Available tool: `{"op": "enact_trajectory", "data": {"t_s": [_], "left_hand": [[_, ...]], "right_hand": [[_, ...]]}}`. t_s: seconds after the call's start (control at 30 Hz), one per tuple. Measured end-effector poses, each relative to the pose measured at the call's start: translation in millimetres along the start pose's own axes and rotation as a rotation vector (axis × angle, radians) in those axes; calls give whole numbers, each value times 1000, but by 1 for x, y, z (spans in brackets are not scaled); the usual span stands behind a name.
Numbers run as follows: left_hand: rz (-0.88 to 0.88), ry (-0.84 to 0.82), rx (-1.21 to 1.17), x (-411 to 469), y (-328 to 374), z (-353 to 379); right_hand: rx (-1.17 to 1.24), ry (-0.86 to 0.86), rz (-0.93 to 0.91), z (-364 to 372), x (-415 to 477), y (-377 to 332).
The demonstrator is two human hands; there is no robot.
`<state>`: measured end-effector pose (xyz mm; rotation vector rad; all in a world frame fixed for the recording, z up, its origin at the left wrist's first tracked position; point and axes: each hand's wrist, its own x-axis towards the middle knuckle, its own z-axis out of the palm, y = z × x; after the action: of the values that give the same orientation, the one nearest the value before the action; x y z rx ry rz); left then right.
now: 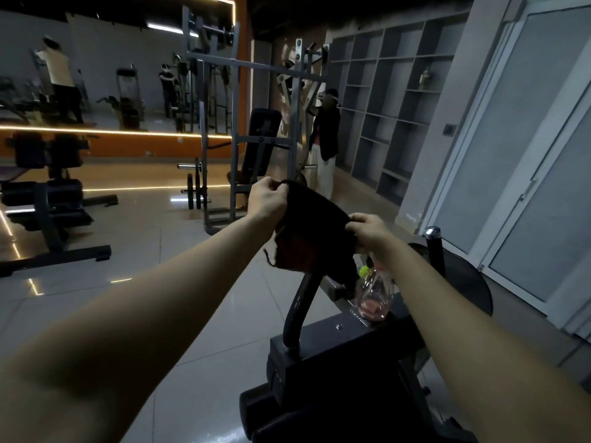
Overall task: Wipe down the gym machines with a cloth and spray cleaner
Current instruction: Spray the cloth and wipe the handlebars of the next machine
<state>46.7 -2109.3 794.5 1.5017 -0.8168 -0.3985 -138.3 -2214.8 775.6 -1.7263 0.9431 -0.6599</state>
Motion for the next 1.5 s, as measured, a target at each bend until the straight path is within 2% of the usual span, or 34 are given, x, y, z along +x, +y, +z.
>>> {"op": "enact_trajectory", "data": {"t_s": [0.03,0.1,0.2,0.3,0.4,0.53,0.6,0.7,0.77,0.83,0.9,0.97,1.0,1.1,1.2,1.27,1.4,1.5], "left_hand": [[-7,-23,0,2,1,1],[-9,-86,32,1,-2,-3],[13,-130,108,-5,-20,-18],[-45,-130,204,-18,-43,-35],[-147,-238,247,-38,-58,-45],[-186,-265,122,-72,-54,-54],[-228,-283,-30,-90,-48,-52],[-267,-500,-201,-112,-43,-33],[-229,-573,-229,-119,-48,-17],[-93,-497,-163,-119,-60,-4],[93,-323,2,-114,-78,11],[137,-176,114,-114,-90,27],[96,-164,53,-117,-93,34],[-35,-247,-169,-122,-96,57],[-27,-241,-141,-110,-102,58],[-53,-309,-213,-100,-100,56],[-250,-494,-341,-87,-92,42],[-409,-616,-424,-84,-97,33]], "right_hand": [[69,113,6,2,4,3],[42,294,-22,3,10,12],[-172,341,-36,6,2,21],[-263,175,124,14,-14,23],[-99,-49,322,21,-33,26],[-22,-74,308,17,-52,36],[182,-134,319,11,-61,40],[560,-305,311,7,-69,44],[653,-342,267,11,-72,48],[677,-305,212,16,-75,52],[748,-260,185,22,-78,58],[791,-197,154,31,-79,62],[794,-144,133,36,-78,65],[733,10,57,48,-74,70],[470,136,-49,54,-67,78],[346,179,-81,58,-62,78],[220,171,-35,61,-56,70],[-86,221,-124,66,-60,67]]}}
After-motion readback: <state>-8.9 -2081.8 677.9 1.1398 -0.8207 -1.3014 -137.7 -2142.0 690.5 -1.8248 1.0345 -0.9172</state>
